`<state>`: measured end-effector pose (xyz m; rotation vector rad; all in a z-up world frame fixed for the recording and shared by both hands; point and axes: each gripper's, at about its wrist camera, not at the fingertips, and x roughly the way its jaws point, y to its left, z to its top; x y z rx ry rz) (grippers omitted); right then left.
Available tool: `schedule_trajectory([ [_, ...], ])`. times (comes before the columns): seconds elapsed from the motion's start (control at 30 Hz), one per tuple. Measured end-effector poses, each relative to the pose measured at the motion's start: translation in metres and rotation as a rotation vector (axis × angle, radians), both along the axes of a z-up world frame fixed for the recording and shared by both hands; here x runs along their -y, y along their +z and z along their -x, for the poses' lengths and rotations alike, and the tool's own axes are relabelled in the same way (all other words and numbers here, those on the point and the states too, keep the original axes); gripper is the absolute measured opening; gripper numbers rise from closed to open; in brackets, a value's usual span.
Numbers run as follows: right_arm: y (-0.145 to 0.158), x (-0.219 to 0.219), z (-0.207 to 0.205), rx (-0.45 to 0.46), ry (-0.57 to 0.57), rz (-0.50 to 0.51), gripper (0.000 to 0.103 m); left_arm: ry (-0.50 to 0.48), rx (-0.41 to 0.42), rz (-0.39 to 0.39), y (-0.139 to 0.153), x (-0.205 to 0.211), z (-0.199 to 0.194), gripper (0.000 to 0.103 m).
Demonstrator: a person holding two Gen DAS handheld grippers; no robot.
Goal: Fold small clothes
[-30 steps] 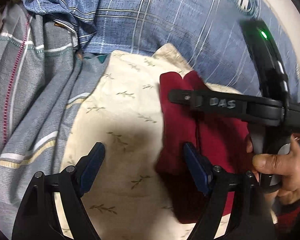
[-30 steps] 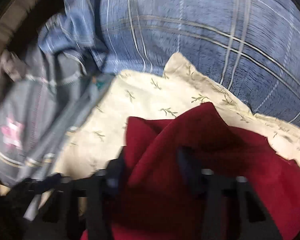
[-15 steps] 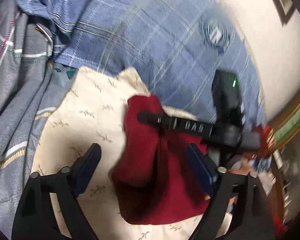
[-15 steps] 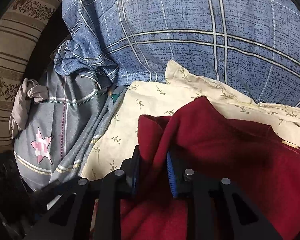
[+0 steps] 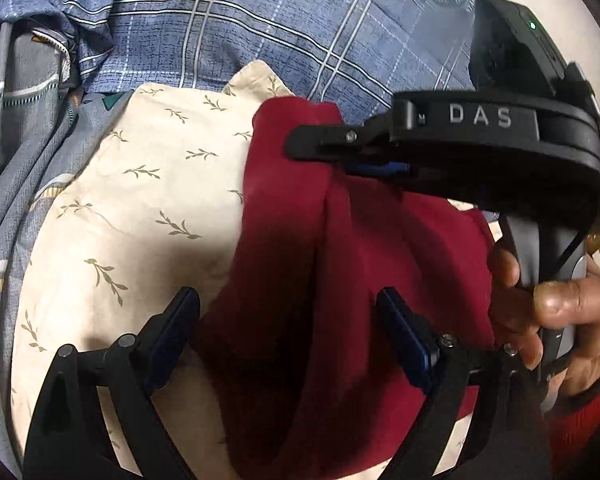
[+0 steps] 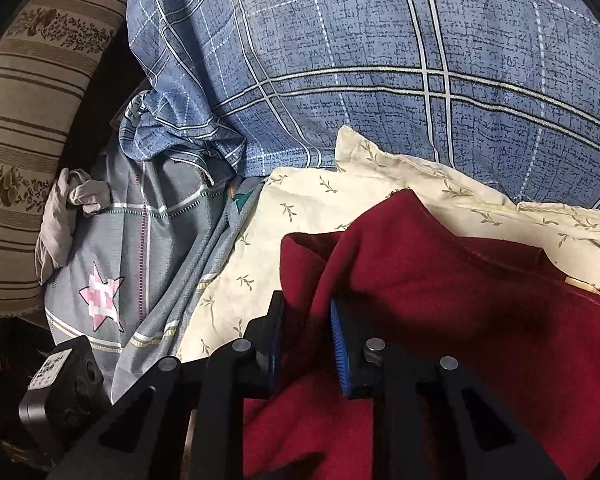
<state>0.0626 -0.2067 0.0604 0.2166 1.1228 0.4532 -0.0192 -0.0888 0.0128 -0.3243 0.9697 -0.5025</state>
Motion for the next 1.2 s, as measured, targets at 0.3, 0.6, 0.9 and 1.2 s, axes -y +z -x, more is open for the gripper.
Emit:
schedule_trajectory([
  [0.3,-0.002,-0.013,-0.013,-0.055,0.002,0.061,0.074,0.003,0.010,-0.014,0.005,0.003,0.002,0.090],
  [0.6,-0.012,-0.022,-0.012,-0.024,0.076,0.169,0.030,0.020,-0.006,0.011,0.007,-0.005,-0.002,0.089],
  [0.9,-0.004,-0.018,-0.023,-0.114,0.054,0.050,0.086,-0.013,0.048,0.059,0.022,-0.008,0.006,0.035],
  [1.2,-0.016,-0.012,-0.021,-0.046,0.043,0.105,0.025,-0.010,0.032,0.027,0.029,-0.011,0.006,0.051],
])
